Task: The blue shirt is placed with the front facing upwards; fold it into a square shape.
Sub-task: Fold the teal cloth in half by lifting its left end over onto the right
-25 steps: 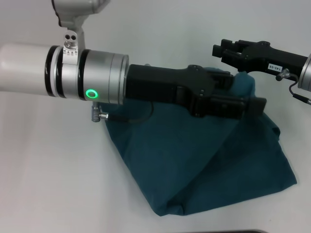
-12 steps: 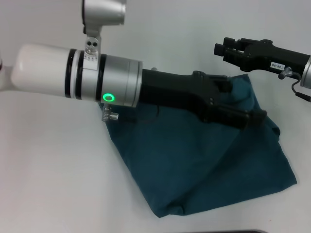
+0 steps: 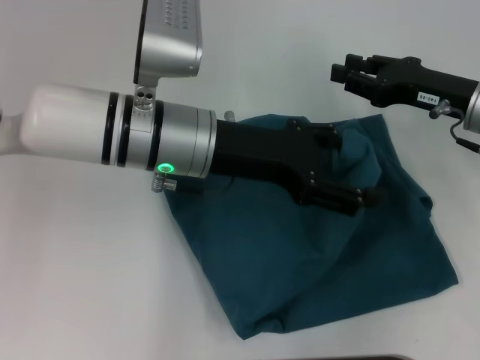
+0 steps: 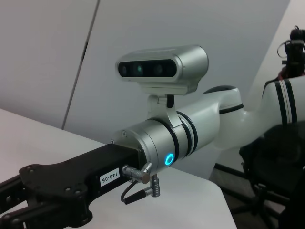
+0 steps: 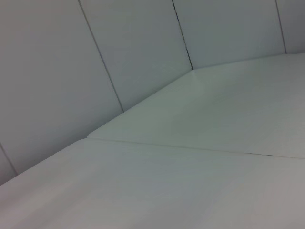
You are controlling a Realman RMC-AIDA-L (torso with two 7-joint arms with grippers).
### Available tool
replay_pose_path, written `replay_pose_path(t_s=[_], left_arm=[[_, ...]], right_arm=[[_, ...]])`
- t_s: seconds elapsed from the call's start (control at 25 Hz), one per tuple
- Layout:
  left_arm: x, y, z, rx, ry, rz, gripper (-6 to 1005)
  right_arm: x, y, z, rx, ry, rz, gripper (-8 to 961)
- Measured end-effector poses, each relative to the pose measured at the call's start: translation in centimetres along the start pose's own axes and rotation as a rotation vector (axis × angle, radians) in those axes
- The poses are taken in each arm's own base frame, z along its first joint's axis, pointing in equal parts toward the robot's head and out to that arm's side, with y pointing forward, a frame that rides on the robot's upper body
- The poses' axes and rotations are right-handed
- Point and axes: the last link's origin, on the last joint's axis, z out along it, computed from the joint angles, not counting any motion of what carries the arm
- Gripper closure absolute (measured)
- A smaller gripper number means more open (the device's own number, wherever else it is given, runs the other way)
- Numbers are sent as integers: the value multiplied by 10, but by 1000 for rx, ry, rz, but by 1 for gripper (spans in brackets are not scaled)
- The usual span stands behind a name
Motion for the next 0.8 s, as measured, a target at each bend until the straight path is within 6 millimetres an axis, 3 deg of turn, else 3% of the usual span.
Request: replay_pose_path(t_s=[0.8], left_arm=[[-6,19,-33,23,-95,66,91]], right_arm=[[-4,-9,-10,27,-3,-18,557]])
